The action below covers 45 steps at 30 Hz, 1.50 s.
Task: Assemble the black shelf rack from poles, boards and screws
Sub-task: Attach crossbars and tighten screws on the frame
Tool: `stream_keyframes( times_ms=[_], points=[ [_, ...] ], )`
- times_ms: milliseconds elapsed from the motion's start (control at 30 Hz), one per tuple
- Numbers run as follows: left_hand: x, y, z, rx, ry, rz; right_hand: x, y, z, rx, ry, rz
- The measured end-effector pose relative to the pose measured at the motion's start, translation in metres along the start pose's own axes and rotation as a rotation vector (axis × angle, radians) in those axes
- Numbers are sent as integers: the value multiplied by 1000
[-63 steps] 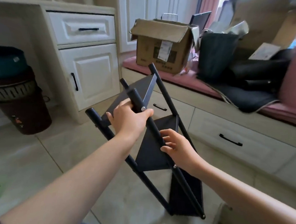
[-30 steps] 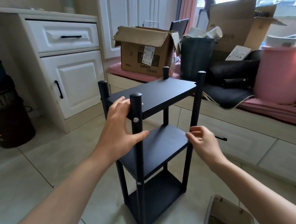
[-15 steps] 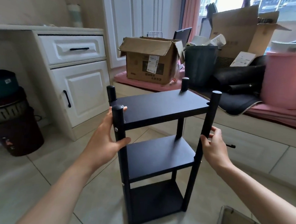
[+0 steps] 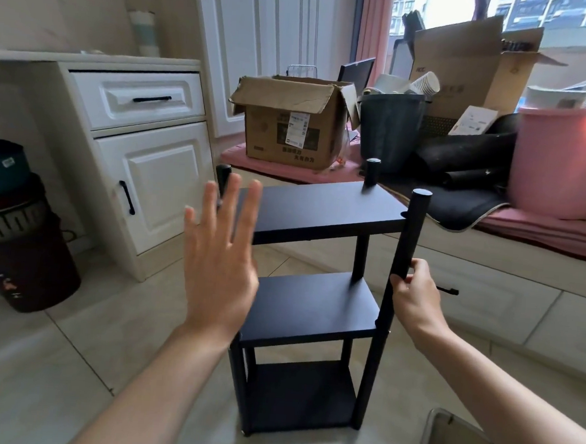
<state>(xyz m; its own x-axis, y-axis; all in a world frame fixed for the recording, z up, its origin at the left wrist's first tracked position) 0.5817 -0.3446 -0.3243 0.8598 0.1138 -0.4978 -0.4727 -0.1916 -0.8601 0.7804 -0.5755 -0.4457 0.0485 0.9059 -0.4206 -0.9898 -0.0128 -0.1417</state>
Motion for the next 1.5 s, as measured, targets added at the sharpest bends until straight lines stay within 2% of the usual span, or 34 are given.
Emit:
stream_keyframes(
  times_ms=[100,167,333,567,733,900,1000,1500],
  points=[
    [20,10,-43,200,-29,84,-2,3,4,-24,9,-5],
    [33,15,-55,236,-36,126,-5,6,4,-46,14,4],
    [49,10,-60,208,-39,210,-19,15,7,-102,21,22],
    [59,-6,-55,113,50,248,-35,43,10,-175,68,107],
    [61,-14,-66,43,112,233,-38,67,16,-241,79,214],
    [51,-10,-118,201,156,195,-39,86,22,-263,55,233],
    [44,-10,-134,222,170,185,-38,96,24,-277,50,241],
    [40,-9,-136,266,201,119,-29,112,41,-379,95,296]
  ],
)
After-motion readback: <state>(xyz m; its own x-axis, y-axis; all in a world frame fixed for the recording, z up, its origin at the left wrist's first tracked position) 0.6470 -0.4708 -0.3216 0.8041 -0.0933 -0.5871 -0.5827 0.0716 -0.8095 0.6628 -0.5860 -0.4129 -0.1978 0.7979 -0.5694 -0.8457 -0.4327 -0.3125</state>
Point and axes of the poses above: each hand's wrist, its own y-axis away from the middle knuckle, its own x-axis out of the palm, z = x × y, the point moved 10 cm from there along -y, towards the middle knuckle, and after that the axes turned 3 degrees about -z, right-handed, at the moved point
